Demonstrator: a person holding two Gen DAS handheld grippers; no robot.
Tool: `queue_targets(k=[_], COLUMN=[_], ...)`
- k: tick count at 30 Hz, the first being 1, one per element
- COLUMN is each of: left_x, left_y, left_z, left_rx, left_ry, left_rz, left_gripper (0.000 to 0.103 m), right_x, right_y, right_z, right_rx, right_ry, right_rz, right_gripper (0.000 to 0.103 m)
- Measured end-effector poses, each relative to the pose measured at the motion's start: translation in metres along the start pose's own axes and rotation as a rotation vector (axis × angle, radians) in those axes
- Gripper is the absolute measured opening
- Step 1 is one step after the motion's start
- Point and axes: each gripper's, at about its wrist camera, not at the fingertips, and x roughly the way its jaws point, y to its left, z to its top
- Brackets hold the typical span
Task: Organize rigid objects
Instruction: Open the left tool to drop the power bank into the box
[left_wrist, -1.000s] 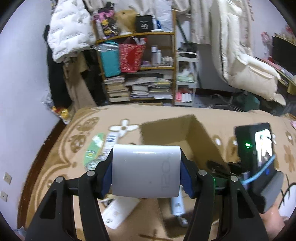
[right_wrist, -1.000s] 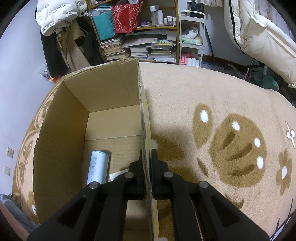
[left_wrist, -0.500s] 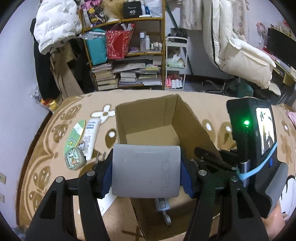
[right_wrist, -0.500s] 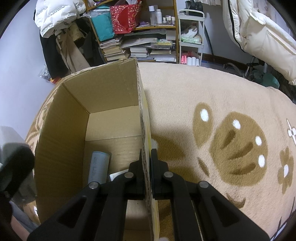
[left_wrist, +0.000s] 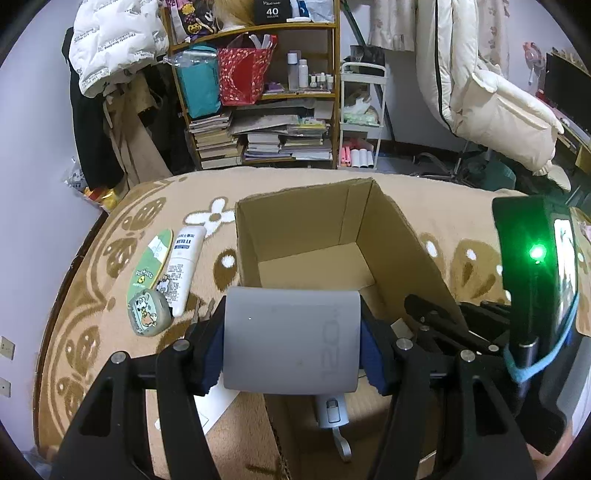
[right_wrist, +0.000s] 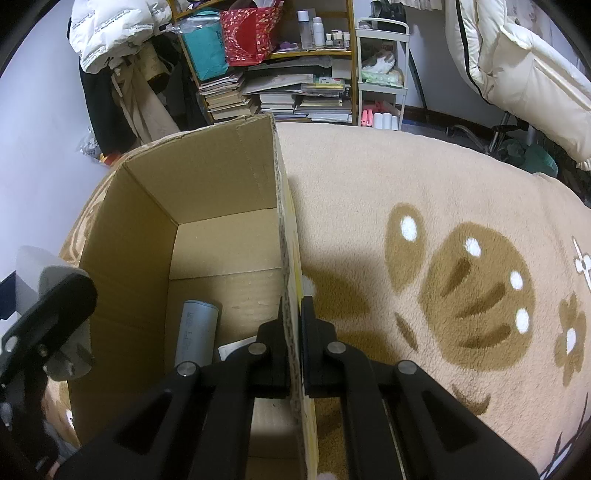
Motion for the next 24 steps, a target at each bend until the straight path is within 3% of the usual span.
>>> queue_targets(k=[10, 15, 20, 24], left_x=[-0.004, -0.018, -0.024, -0.027], left_y=[0.005, 0.007, 0.017, 0.028], left_z=[0.003, 0.009, 0.012, 0.013], left_rx=[-0.006, -0.001, -0.013, -0.022], left_ry=[-0.004, -0.048, -0.049, -0.047], left_rz=[-0.004, 0.025, 0.051, 0.075], left_gripper=[0.062, 0.064, 0.078, 0.095], right_x=[0.001, 0.001, 0.000, 0.000], right_y=[0.003, 0.001, 0.007, 0.004], right_z=[-0.001, -0.001, -0.001, 0.001], right_rx=[-0.005, -0.005, -0.024, -0.001], right_ry=[-0.001, -0.001, 0.001, 0.001], right_rz=[-0.002, -0.002, -0.008, 0.009], right_gripper=[0.006, 0.006, 0.007, 0.007])
